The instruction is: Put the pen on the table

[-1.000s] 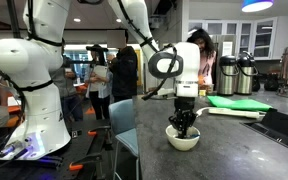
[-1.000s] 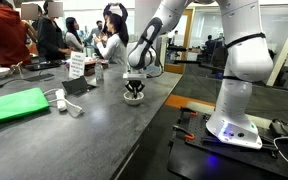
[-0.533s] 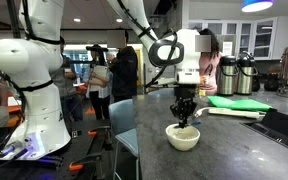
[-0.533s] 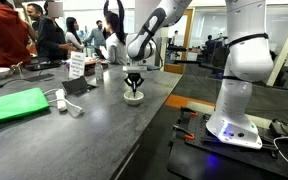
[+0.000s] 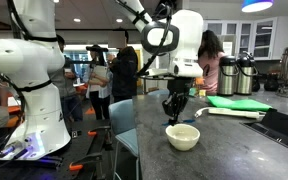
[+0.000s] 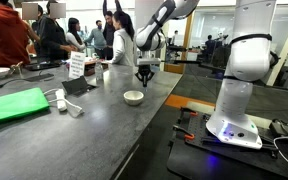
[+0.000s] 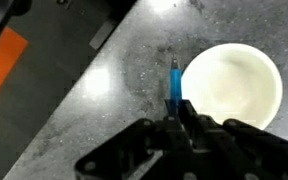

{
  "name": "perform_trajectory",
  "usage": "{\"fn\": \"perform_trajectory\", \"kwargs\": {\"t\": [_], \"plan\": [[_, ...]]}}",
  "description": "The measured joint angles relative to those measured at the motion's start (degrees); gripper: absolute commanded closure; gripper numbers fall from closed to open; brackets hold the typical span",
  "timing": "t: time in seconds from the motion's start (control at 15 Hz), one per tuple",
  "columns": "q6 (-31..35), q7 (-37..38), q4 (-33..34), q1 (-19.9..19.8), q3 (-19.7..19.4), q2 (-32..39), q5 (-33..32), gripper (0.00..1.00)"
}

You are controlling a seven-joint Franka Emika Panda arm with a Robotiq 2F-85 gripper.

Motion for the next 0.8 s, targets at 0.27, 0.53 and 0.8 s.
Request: {"fn": "perform_trajectory", "kwargs": {"t": [0.27, 0.53, 0.8], "plan": [[-0.2, -6.6, -0.7, -3.2, -1.2, 1.5, 0.0, 0.97], [-0.2, -8.4, 0.6, -4.2, -1.8, 5.2, -0.2, 0.97], [-0.2, -8.4, 3.2, -4.2, -2.0, 9.2, -0.2, 0.55]]}}
